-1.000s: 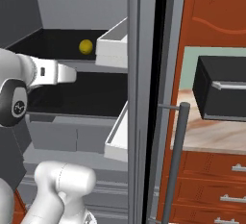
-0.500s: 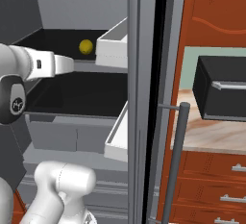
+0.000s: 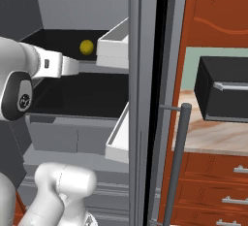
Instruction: Retrieve a lemon from the fridge and place it on the cutting board with the fish.
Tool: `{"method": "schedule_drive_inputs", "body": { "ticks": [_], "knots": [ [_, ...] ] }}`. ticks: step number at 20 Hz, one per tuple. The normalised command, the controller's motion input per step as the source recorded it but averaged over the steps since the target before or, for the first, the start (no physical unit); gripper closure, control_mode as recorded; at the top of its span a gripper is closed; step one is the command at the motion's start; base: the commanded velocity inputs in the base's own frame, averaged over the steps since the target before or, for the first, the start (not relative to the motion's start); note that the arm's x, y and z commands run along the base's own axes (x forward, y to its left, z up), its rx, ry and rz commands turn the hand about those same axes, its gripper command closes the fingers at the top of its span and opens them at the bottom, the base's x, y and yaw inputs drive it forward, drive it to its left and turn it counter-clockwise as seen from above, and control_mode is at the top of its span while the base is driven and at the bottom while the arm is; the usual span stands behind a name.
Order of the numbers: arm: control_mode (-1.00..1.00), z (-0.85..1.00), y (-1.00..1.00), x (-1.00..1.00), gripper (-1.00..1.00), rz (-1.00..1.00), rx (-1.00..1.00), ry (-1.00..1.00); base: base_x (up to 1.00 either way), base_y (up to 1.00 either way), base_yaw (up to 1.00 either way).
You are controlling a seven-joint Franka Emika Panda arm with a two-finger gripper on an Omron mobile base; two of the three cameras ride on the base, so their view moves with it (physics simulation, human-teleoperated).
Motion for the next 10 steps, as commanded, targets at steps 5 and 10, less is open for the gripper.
{"method": "schedule_drive_inputs", "body": {
  "ticks": [5, 10],
  "knots": [
    [-1.00, 0.05, 0.05, 0.00, -1.00, 0.00, 0.04, 0.00, 0.00, 0.00, 0.00],
    [-1.00, 0.10, 0.07, 0.03, -1.00, 0.00, 0.00, 0.00, 0.00, 0.00, 0.00]
  ]
}}
